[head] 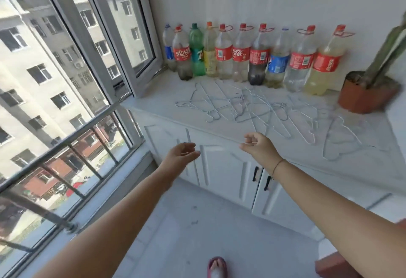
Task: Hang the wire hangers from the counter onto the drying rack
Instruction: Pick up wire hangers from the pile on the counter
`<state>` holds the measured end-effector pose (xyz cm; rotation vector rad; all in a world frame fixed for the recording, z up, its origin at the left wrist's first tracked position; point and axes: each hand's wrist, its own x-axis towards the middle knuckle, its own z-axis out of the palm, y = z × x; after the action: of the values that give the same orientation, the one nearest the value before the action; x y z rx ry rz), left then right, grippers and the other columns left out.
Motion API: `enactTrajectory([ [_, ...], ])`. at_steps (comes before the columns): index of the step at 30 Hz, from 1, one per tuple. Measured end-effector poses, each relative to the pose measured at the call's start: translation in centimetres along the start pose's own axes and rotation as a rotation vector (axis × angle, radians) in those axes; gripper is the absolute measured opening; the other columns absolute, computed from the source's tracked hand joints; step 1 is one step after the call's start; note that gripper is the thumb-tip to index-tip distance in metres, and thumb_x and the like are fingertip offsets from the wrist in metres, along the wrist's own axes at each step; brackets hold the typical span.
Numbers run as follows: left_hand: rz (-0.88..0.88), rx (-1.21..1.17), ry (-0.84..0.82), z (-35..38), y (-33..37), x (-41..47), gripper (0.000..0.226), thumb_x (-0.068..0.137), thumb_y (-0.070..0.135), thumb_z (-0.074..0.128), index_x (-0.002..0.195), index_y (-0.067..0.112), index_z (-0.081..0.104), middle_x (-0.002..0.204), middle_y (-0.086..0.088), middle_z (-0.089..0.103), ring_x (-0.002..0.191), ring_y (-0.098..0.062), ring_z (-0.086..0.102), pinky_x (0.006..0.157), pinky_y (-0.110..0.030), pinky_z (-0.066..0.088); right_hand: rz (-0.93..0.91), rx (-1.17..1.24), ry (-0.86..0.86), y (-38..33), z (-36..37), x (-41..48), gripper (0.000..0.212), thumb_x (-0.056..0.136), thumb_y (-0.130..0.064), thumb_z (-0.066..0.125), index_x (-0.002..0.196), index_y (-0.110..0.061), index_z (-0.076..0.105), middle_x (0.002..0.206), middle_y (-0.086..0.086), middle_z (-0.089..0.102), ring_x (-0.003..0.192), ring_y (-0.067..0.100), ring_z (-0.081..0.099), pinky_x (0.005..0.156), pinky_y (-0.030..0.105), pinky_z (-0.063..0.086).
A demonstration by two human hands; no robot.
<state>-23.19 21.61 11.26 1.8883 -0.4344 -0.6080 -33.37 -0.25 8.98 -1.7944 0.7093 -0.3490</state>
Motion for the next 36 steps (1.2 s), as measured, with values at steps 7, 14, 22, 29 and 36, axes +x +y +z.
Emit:
enactTrajectory([
  [7,-0.004,0.0,-0.09,1.2,1.7,12.1,0.038,0.087,0.017,0.064,0.123,0.008,0.058,0.106,-0.003,0.062,0.089,-0.008,0.057,0.071,-0.013,0.04,0.132,-0.025,0.169,1.3,-2.7,8.6,0.034,0.08,-0.011,0.067,0.113,-0.005,0.058,0.11,0.014,0.06,0.091,0.017,0.054,0.08,0.025,0.041],
  [14,-0.054,-0.015,-0.175,3.7,2.0,20.6,0.036,0.087,0.017,0.064,0.122,0.009,0.059,0.107,-0.002,0.062,0.083,-0.002,0.055,0.077,-0.02,0.038,0.229,-0.035,0.263,2.9,-4.3,15.3,0.033,0.082,-0.01,0.064,0.114,-0.004,0.059,0.106,0.012,0.06,0.089,0.016,0.053,0.073,0.023,0.04],
  [22,-0.141,-0.016,-0.201,8.3,2.0,28.2,0.035,0.087,0.019,0.064,0.12,0.01,0.059,0.11,-0.003,0.063,0.097,-0.012,0.056,0.077,-0.021,0.041,0.301,-0.03,0.206,5.9,-5.9,24.7,0.03,0.081,-0.008,0.064,0.111,-0.004,0.06,0.107,0.014,0.065,0.09,0.019,0.056,0.081,0.024,0.041],
  [29,-0.252,-0.08,-0.149,13.2,2.7,34.0,0.03,0.087,0.023,0.064,0.116,0.016,0.06,0.109,0.001,0.063,0.098,-0.011,0.056,0.086,-0.025,0.039,0.36,-0.088,0.024,9.4,-5.6,32.7,0.04,0.079,-0.011,0.067,0.116,-0.002,0.057,0.119,0.016,0.062,0.107,0.027,0.059,0.092,0.035,0.045],
  [36,-0.348,-0.182,-0.134,18.0,2.8,36.8,0.031,0.087,0.021,0.063,0.117,0.013,0.06,0.101,0.0,0.062,0.095,-0.015,0.056,0.082,-0.026,0.043,0.4,-0.069,-0.105,11.0,-5.0,36.7,0.05,0.078,-0.009,0.07,0.123,-0.001,0.051,0.123,0.017,0.057,0.111,0.027,0.056,0.094,0.031,0.043],
])
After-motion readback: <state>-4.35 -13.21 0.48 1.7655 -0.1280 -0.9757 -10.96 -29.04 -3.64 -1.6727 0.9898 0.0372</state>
